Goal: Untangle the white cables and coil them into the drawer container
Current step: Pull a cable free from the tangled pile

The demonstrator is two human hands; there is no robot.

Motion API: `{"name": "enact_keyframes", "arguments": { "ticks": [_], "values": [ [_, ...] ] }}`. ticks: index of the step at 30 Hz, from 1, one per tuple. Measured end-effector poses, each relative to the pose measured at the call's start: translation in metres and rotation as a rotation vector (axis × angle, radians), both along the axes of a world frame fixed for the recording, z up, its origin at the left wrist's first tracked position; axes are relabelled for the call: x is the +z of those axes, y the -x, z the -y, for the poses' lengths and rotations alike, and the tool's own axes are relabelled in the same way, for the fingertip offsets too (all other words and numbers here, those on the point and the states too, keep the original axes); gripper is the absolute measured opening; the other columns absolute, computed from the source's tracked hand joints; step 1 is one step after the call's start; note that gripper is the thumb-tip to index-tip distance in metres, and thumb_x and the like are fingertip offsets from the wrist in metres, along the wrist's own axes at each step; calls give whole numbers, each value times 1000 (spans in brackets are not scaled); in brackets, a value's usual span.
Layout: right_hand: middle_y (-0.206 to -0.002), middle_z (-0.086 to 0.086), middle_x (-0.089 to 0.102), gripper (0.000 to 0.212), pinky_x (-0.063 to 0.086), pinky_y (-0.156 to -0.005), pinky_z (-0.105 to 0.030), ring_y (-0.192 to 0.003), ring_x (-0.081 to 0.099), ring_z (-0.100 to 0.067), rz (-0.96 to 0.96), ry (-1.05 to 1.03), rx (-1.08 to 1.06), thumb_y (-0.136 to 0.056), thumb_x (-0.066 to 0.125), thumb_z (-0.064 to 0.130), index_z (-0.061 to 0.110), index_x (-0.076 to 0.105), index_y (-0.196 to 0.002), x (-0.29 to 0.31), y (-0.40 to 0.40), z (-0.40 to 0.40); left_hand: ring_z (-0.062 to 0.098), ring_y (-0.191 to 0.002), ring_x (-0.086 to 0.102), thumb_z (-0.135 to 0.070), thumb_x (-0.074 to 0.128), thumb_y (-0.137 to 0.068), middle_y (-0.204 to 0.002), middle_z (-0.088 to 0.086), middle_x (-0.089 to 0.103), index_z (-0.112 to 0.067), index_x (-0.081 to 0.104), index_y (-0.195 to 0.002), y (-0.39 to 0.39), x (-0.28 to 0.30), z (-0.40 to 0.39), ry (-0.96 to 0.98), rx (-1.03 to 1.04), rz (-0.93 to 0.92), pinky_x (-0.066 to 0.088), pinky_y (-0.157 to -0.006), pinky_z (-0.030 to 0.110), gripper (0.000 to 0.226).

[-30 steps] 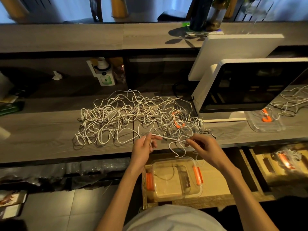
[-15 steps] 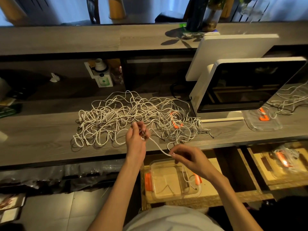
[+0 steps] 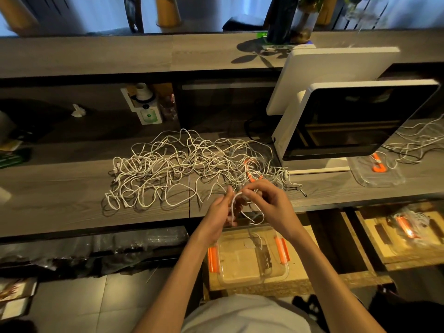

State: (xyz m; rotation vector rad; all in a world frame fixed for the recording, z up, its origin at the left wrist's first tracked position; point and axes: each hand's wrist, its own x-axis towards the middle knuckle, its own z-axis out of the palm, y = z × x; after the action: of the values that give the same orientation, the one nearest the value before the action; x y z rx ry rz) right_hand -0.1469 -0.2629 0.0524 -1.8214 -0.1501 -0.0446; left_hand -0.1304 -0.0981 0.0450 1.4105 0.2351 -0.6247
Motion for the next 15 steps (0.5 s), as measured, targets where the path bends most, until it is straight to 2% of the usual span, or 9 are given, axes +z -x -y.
{"name": "enact_keyframes", "arguments": {
  "ticks": [3, 5, 8, 13, 15],
  "values": [
    [-98, 5, 67, 15, 46, -79, -20, -91, 62, -9, 1, 61, -33, -95, 70, 25, 16, 77, -106, -1, -3, -1, 6, -56, 49, -55, 38, -104, -77, 0, 65, -14, 66, -100, 5, 4, 1, 102, -20, -69, 32, -46, 19, 50],
    [-97, 7, 68, 17, 49, -78, -25, -91, 63, -9, 18, 103, -52, -94, 70, 30, 18, 77, -104, -1, -5, -2, 7, -54, 43, -60, 36, -102, -73, 1, 63, -13, 66, -92, 7, 3, 0, 156, -35, -67, 24, -45, 20, 57],
    [-98, 5, 71, 23, 54, -85, -39, -95, 65, -14, 48, 156, -86, -92, 69, 39, 20, 77, -103, 0, -9, 1, 10, -56, 37, -69, 29, -99, -69, 3, 53, -16, 69, -79, 9, 1, -3, 199, -123, -7, 15, -52, 28, 70],
    [-102, 4, 70, 26, 53, -86, -40, -96, 65, -15, 76, 201, -73, -91, 68, 40, 20, 78, -103, 2, -13, 8, 8, -54, 31, -52, 47, -99, -63, -6, 41, -12, 63, -89, 12, 8, -7, 98, -319, 146, 21, -50, 21, 45],
    [-102, 6, 70, 24, 54, -84, -38, -95, 66, -14, 72, 219, -50, -91, 69, 39, 21, 78, -103, 2, -14, 11, 8, -54, 28, -45, 44, -102, -62, -6, 40, -10, 63, -91, 14, 9, -8, 101, -333, 161, 19, -50, 23, 41]
  ]
}}
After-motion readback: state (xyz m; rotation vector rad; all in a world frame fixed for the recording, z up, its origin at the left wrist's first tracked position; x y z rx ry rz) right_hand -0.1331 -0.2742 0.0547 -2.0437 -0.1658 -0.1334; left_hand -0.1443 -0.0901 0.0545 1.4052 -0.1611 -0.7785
